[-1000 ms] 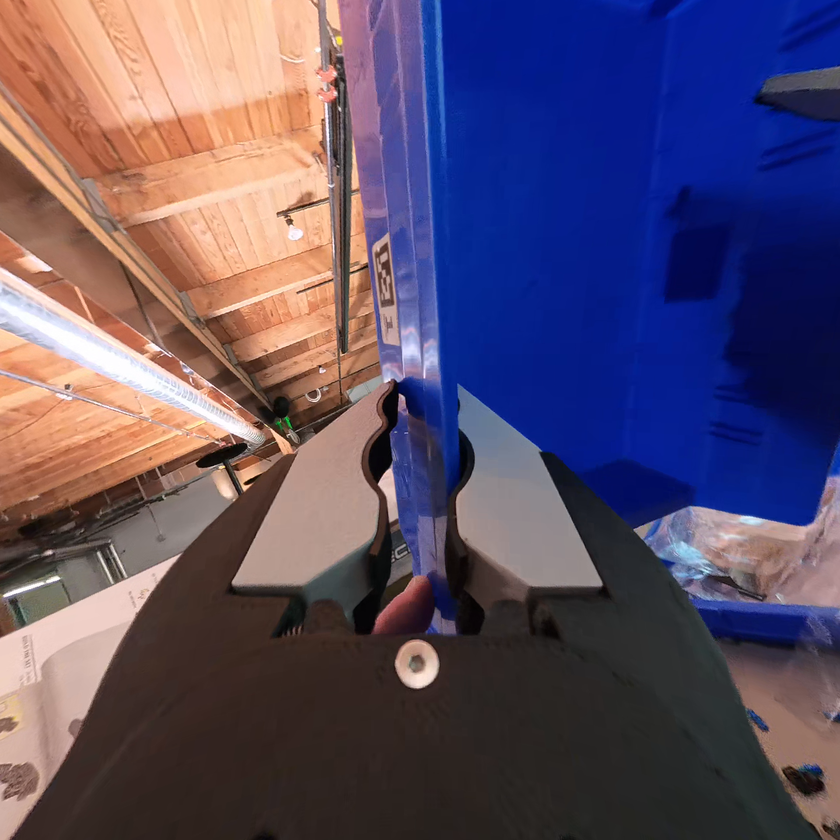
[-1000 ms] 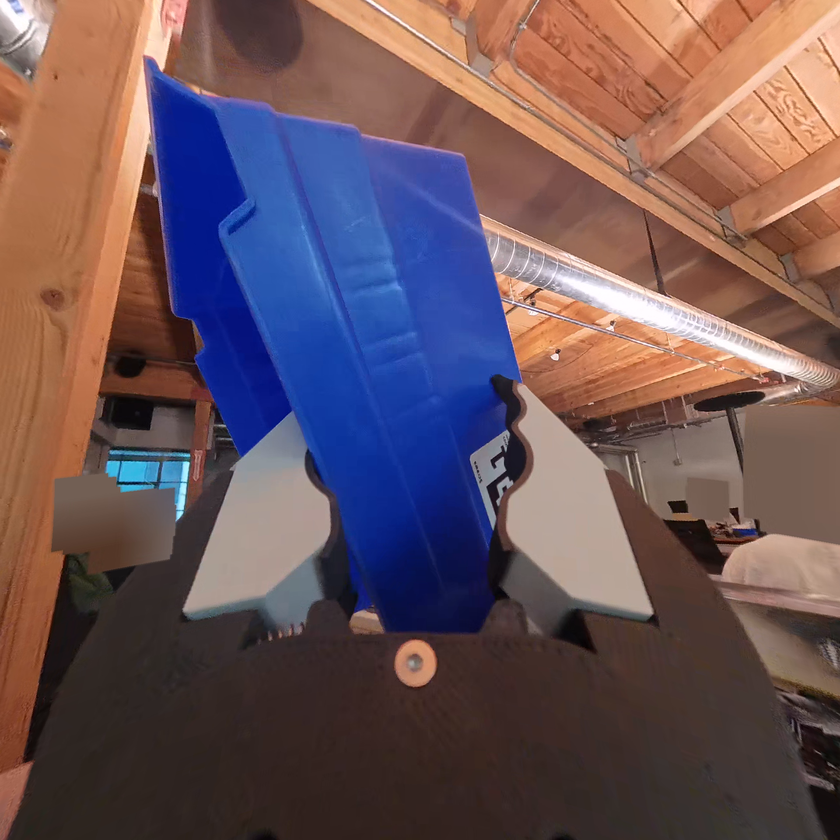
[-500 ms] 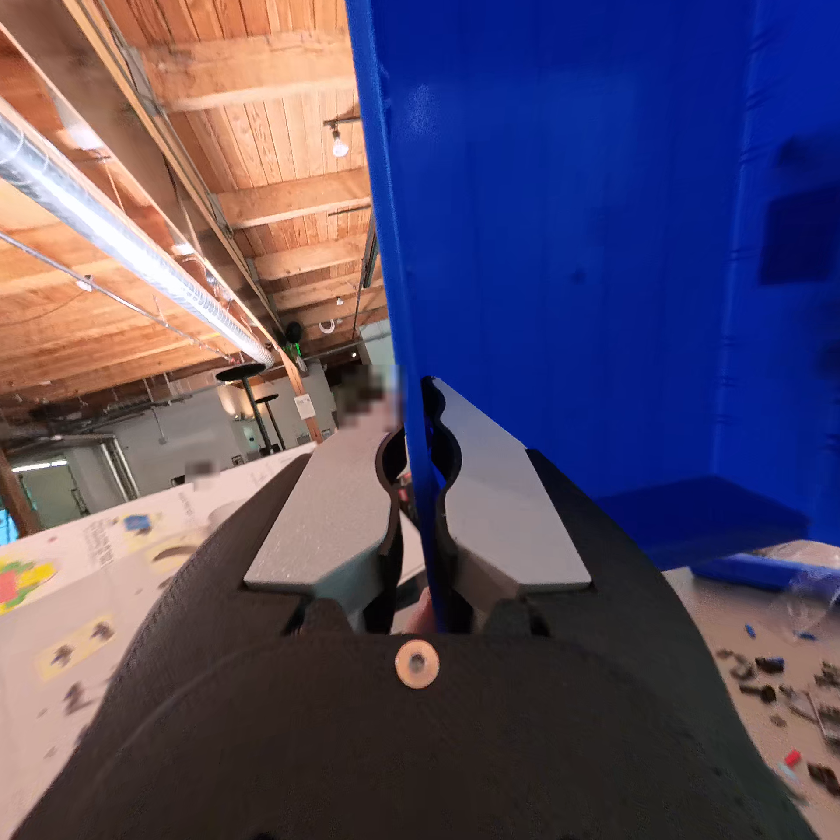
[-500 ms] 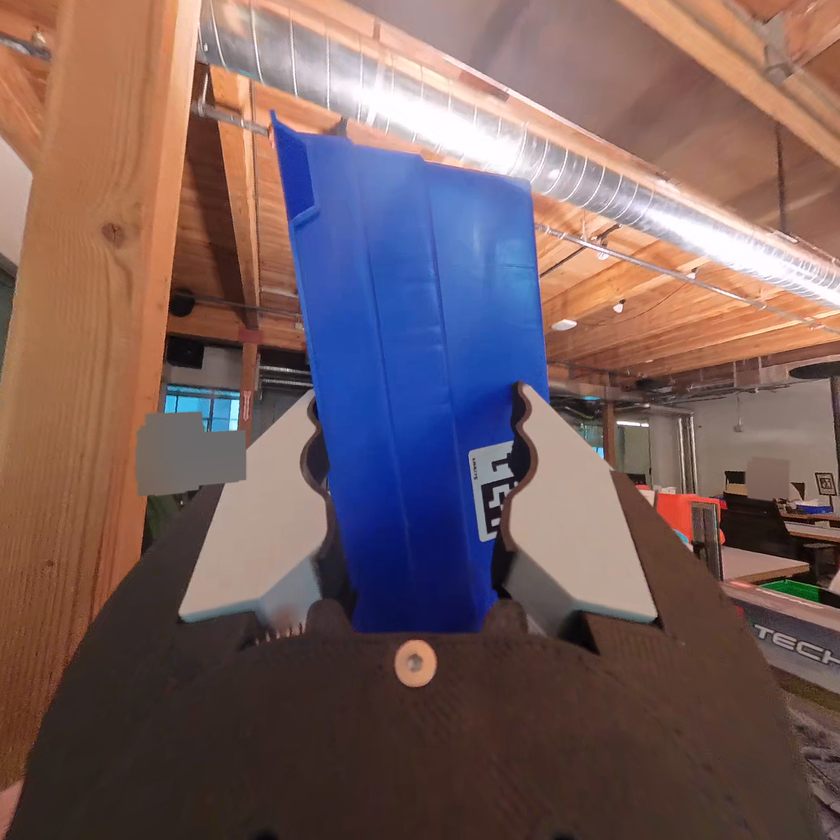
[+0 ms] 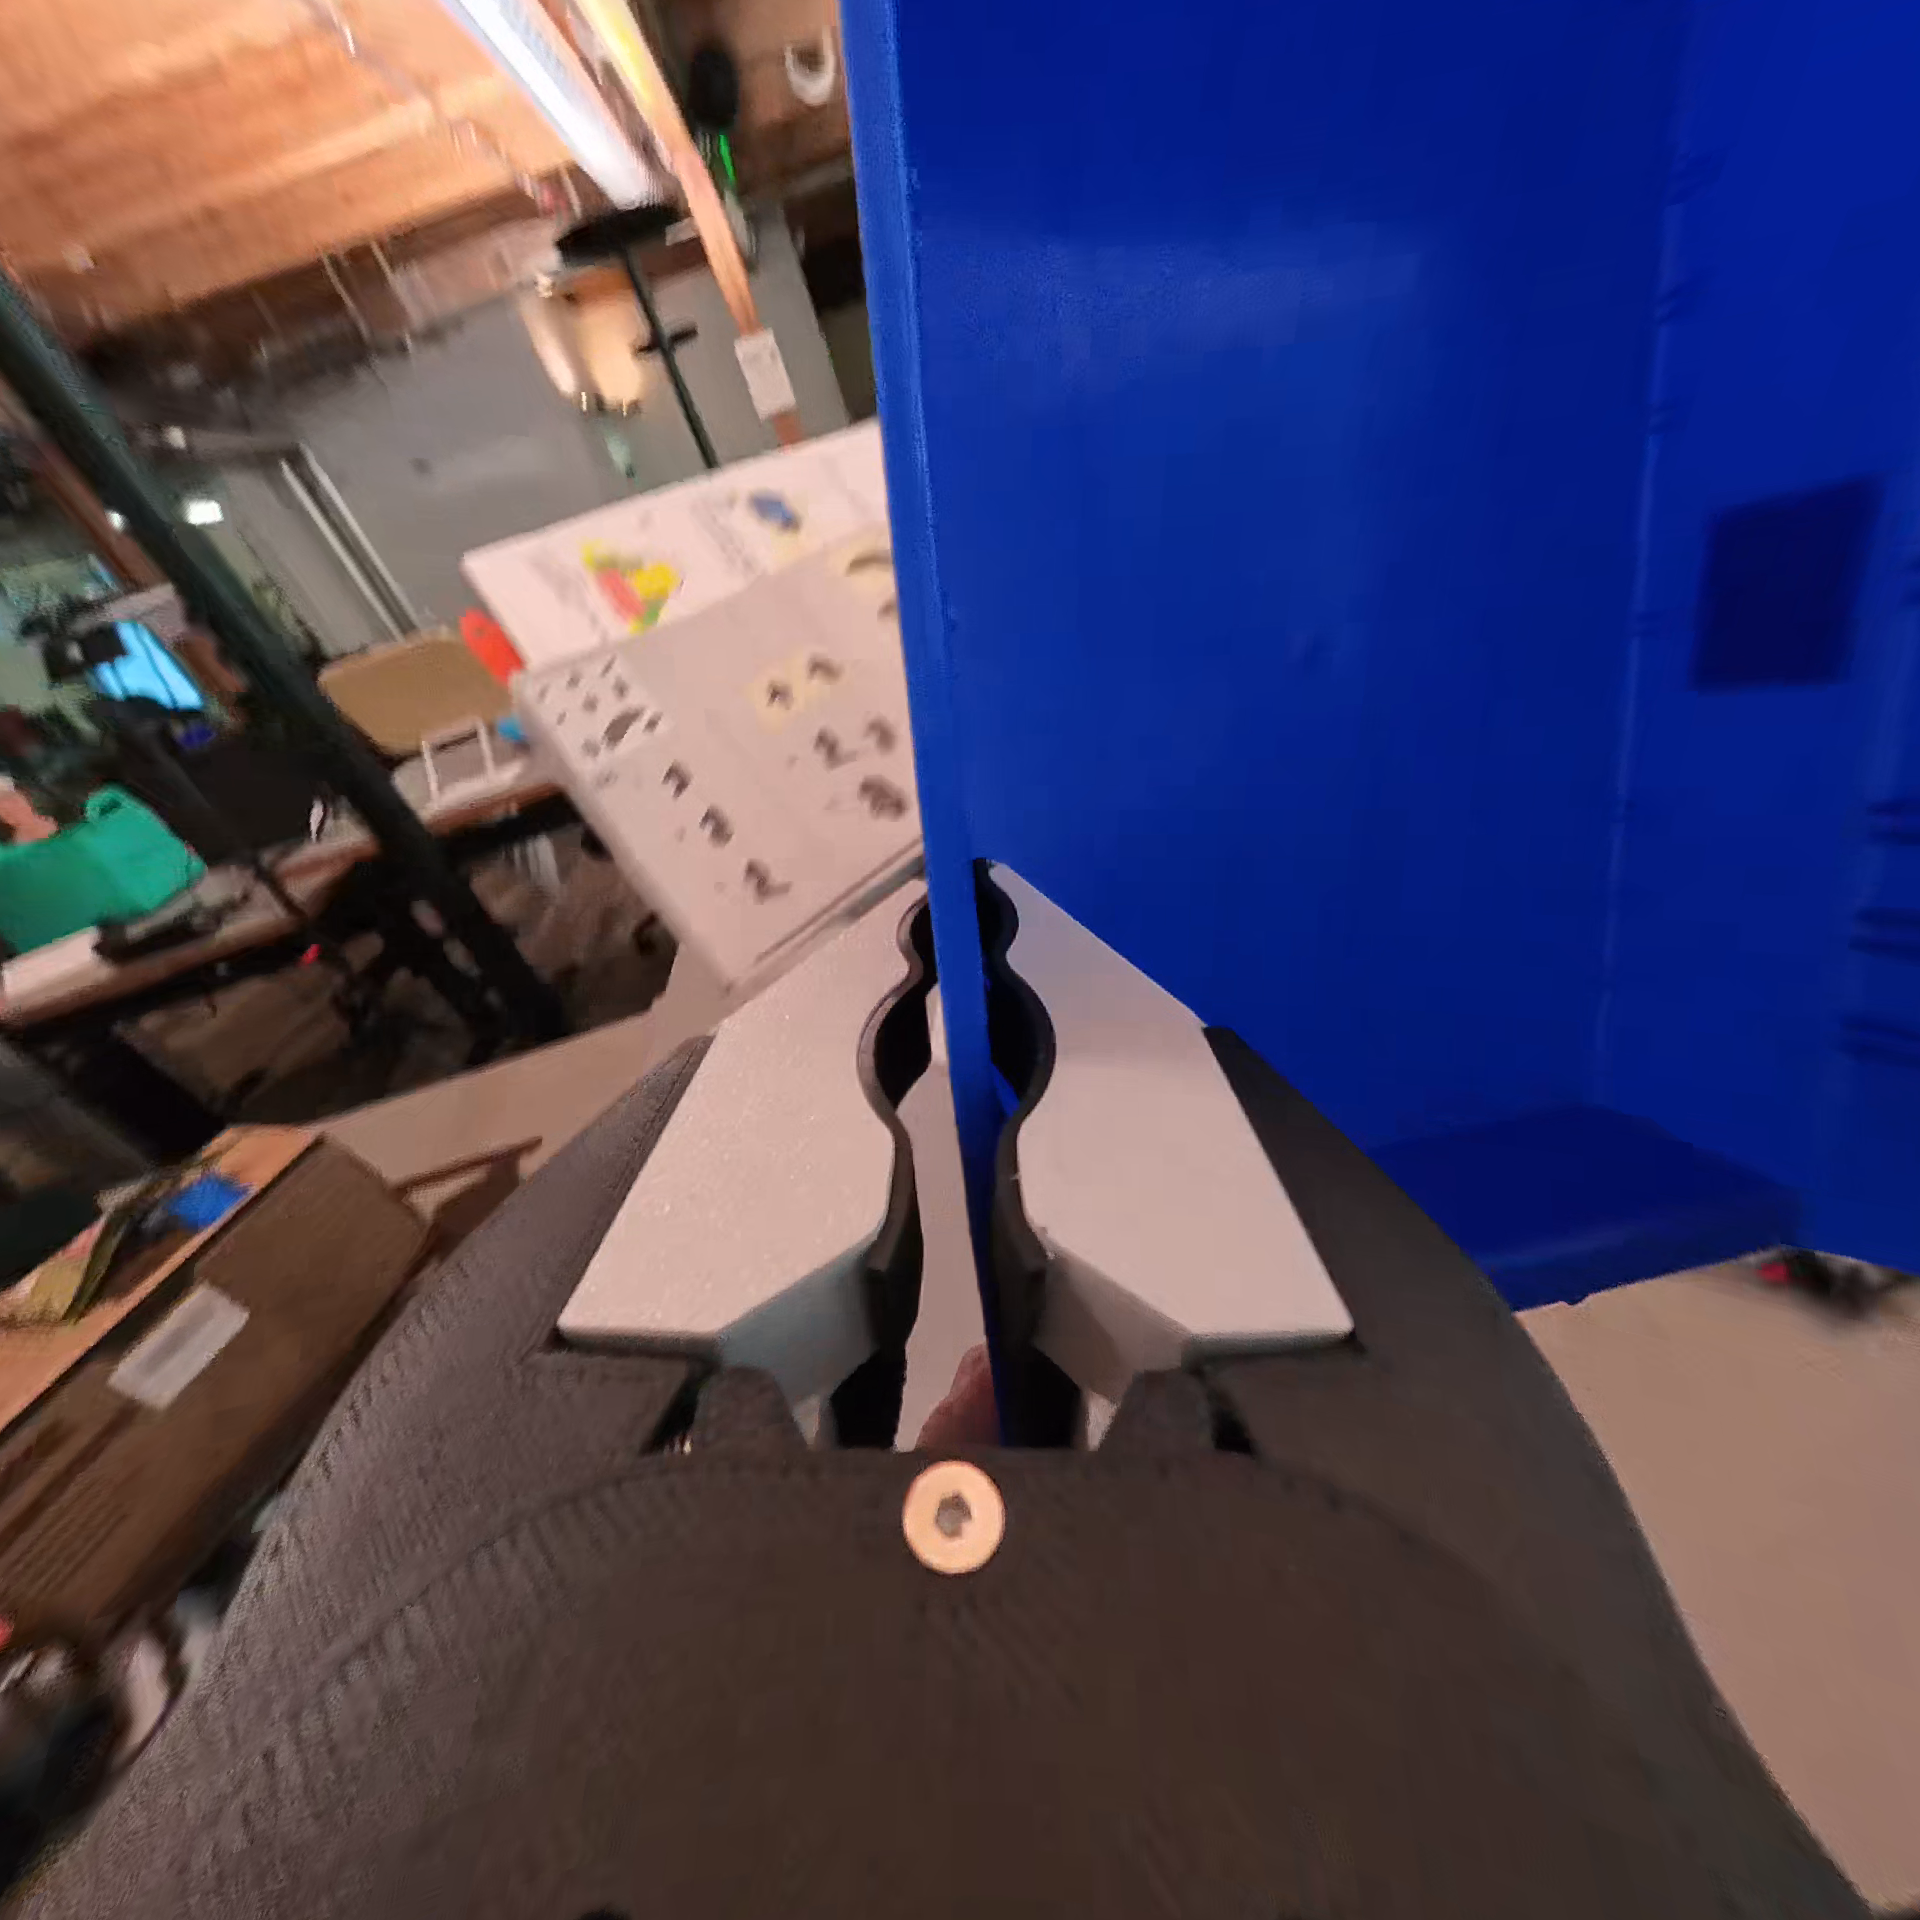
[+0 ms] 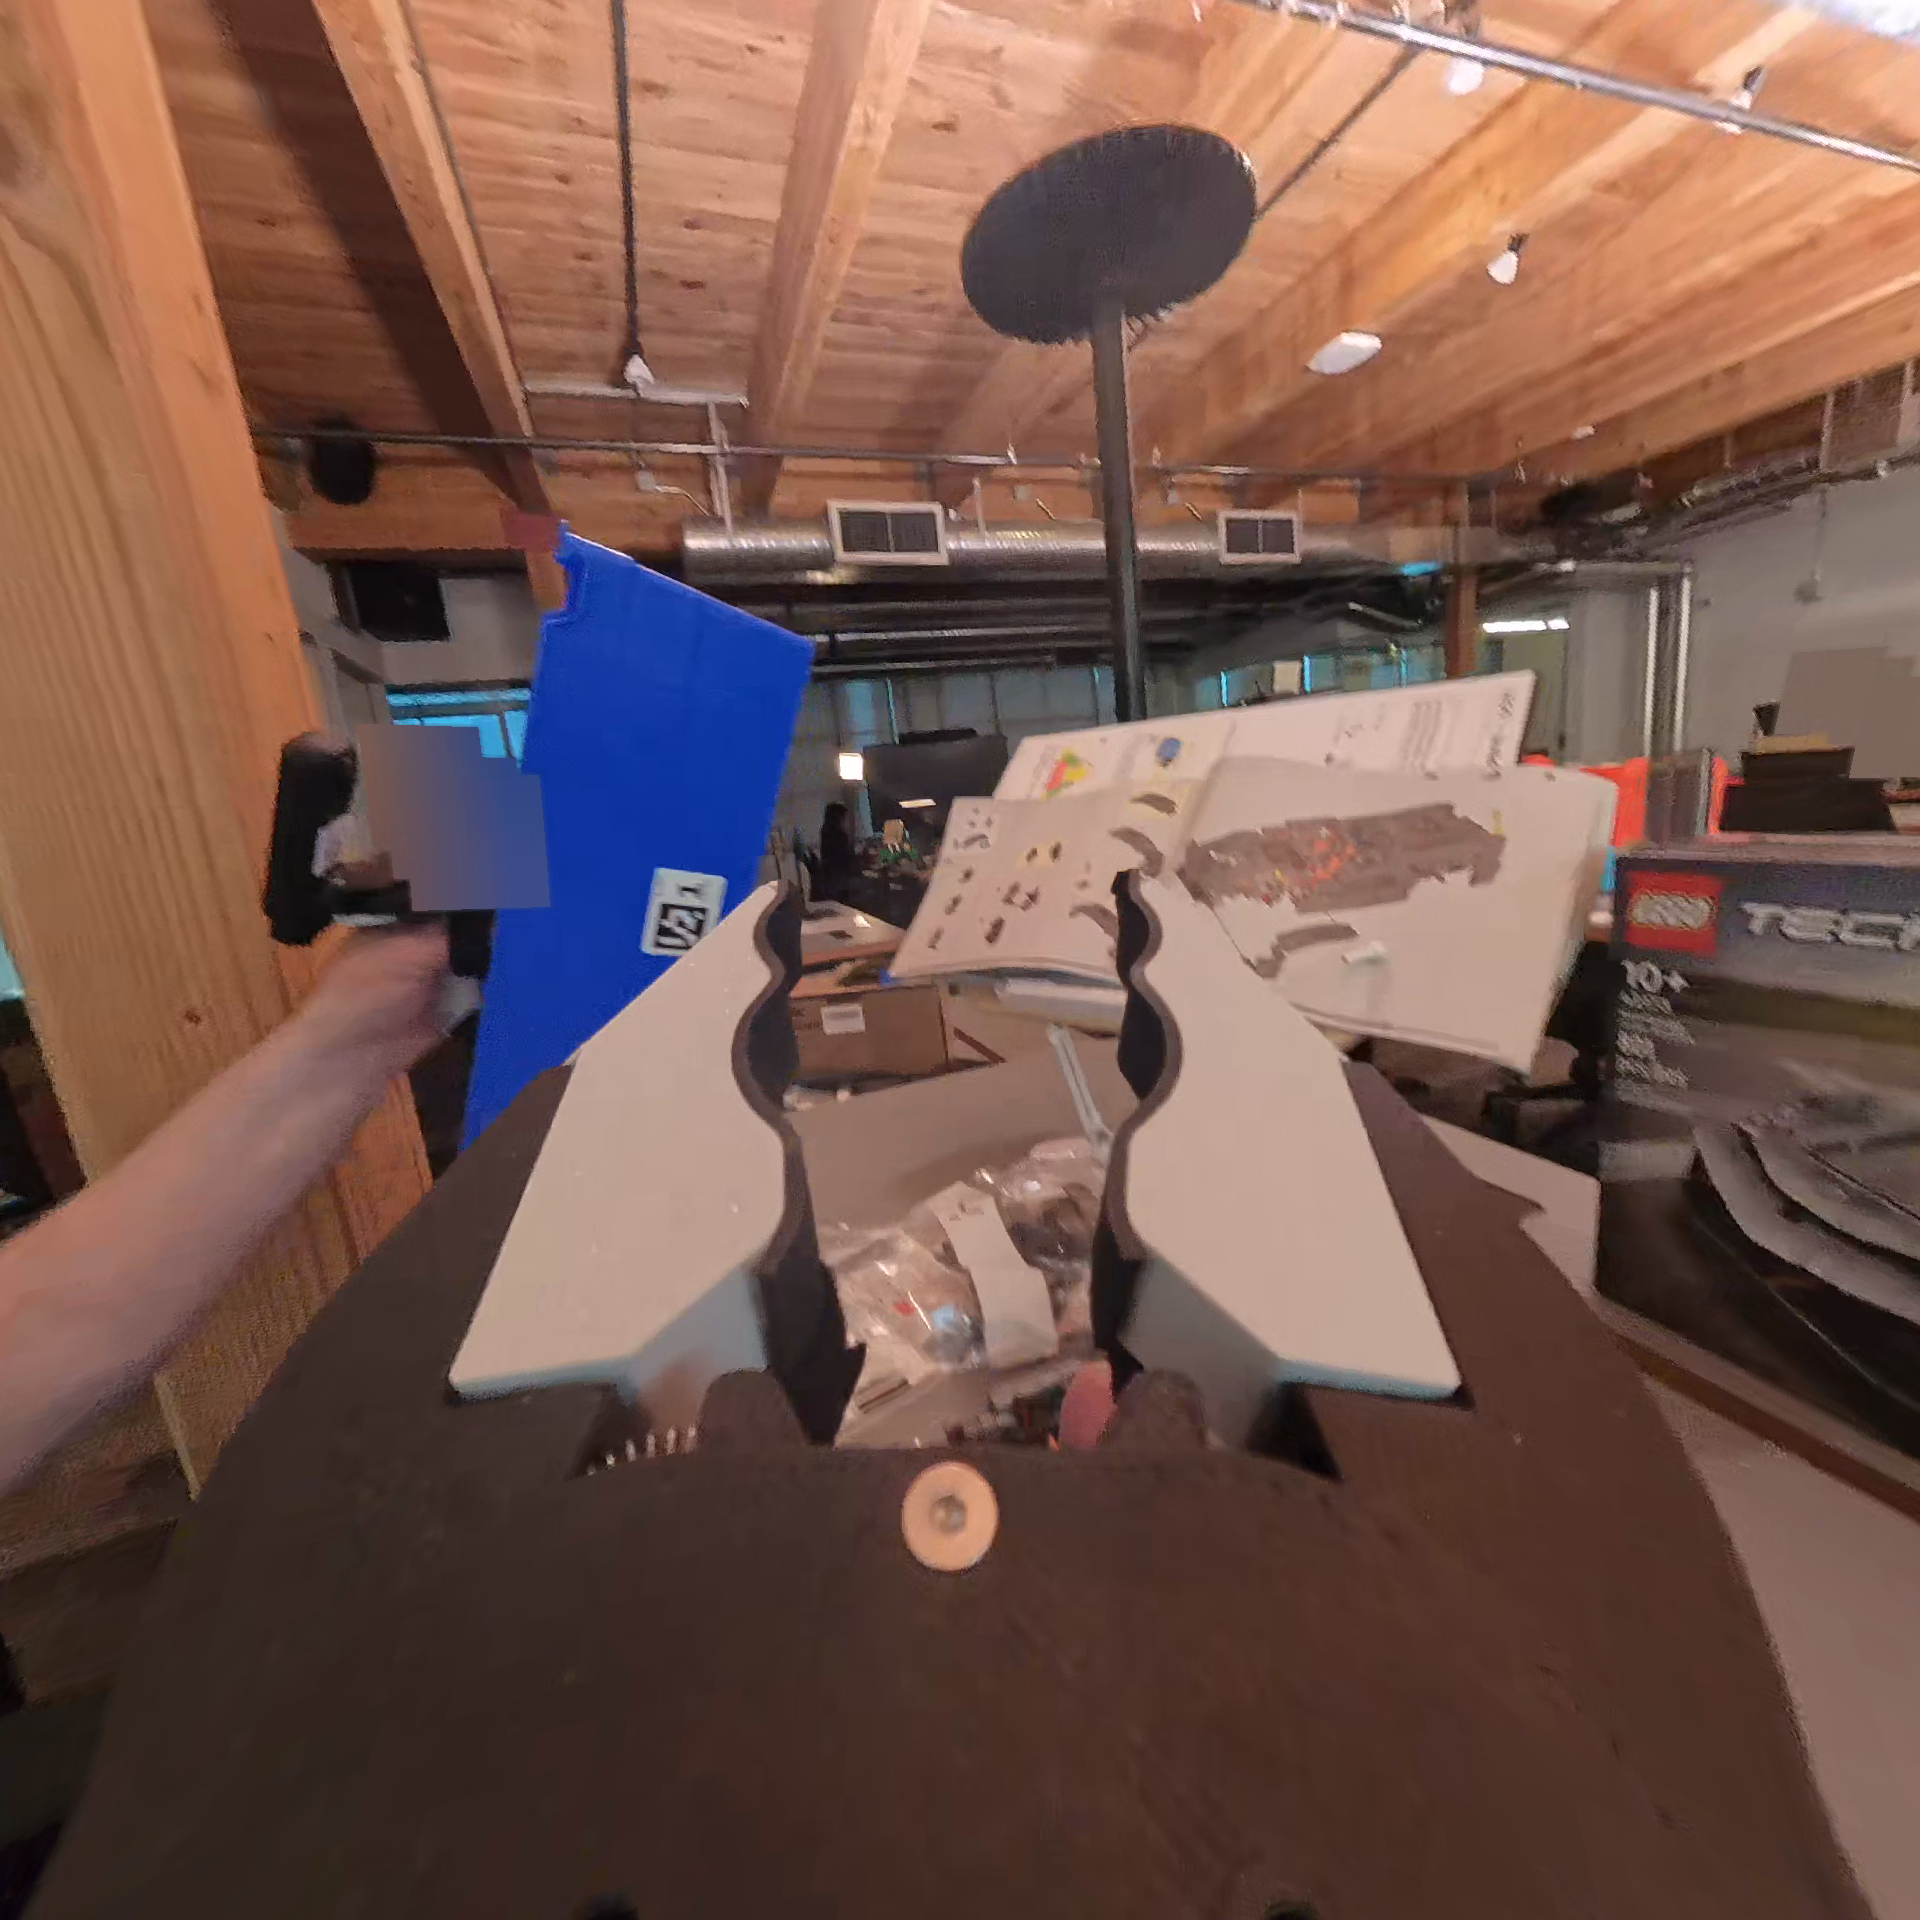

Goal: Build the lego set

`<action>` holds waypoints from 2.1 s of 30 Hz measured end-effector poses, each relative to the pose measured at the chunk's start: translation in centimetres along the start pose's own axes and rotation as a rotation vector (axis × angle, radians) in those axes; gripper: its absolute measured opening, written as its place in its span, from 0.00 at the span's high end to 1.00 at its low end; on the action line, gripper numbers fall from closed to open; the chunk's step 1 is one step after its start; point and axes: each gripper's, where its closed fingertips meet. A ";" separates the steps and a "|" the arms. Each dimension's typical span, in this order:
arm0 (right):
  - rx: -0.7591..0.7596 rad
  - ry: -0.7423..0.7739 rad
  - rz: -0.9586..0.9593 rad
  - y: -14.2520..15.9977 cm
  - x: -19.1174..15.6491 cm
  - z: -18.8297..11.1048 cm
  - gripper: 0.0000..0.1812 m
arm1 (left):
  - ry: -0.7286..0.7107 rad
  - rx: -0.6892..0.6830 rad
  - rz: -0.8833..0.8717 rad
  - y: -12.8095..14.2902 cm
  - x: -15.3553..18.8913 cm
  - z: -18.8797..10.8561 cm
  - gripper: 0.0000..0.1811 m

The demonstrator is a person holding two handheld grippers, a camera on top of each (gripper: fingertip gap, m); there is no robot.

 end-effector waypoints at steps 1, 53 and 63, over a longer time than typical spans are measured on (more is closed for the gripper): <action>-0.029 0.012 -0.005 1.0 0.6 -0.5 0.67 | -0.016 -0.045 -0.013 1.0 -1.7 -0.8 0.99; -0.454 0.046 -0.119 13.8 4.5 -5.2 0.82 | 0.446 -0.783 0.650 17.2 13.0 11.0 0.38; -0.470 0.018 -0.110 14.4 3.8 -4.8 0.84 | 0.464 -0.791 0.909 24.2 15.2 14.1 0.90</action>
Point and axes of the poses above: each gripper's, where its closed fingertips meet, z out along the fingers, y out of its underside, x = y × z across the jaws, and after that the axes turned 11 degrees about -z, right-handed
